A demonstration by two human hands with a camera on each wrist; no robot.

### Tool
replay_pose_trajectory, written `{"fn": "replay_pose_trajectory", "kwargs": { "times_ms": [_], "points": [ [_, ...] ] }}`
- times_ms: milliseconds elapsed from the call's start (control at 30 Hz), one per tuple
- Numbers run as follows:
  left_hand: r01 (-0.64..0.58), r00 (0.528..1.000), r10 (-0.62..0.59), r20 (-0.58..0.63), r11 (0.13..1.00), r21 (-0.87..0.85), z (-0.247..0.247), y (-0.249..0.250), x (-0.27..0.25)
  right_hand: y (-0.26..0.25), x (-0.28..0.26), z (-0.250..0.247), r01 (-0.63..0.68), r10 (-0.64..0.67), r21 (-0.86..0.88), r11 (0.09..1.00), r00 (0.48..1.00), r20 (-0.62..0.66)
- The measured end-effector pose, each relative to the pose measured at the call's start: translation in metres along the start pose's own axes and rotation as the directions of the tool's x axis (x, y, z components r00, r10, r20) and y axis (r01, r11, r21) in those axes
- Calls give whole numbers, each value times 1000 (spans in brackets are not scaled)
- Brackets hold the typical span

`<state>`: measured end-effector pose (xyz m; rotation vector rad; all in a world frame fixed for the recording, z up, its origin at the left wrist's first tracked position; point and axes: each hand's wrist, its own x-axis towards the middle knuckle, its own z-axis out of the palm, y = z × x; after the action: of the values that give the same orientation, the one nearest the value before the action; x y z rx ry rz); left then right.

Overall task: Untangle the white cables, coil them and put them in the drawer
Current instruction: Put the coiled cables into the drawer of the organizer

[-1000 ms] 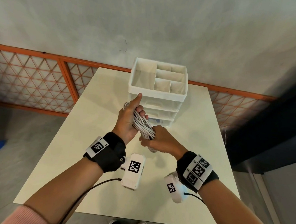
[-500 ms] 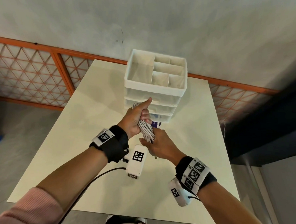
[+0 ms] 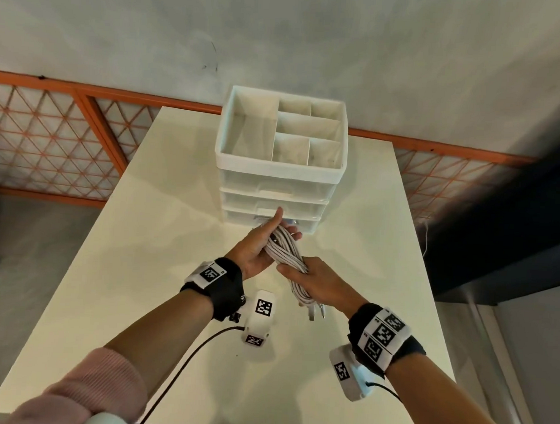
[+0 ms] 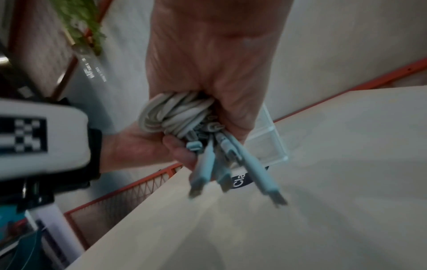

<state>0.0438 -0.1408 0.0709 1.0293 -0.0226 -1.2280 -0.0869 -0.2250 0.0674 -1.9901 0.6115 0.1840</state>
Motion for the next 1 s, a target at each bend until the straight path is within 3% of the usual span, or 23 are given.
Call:
{"fn": "replay_pose_trajectory", "kwargs": {
  "times_ms": [233, 467, 667, 800, 1000],
  "points": [
    [-100, 969, 99, -226, 995, 6, -18, 6, 43, 38, -2, -33, -124, 129, 112, 986, 991, -42],
    [-172, 942, 166, -293, 985, 4, -12, 1, 67, 41, -3, -45, -138, 150, 150, 979, 987, -66],
    [-209, 932, 200, -304, 978, 3, -15, -8, 57, 40, -12, -52, -131, 138, 107, 986, 988, -65],
    [-175, 950, 173, -260, 984, 13, -27, -22, 35, 22, -20, -62, -94, 94, 61, 994, 996, 1],
    [-154, 974, 151, -168, 988, -1, -36, -33, 6, -51, 6, -68, 145, -135, -127, 981, 988, 81]
  ]
}}
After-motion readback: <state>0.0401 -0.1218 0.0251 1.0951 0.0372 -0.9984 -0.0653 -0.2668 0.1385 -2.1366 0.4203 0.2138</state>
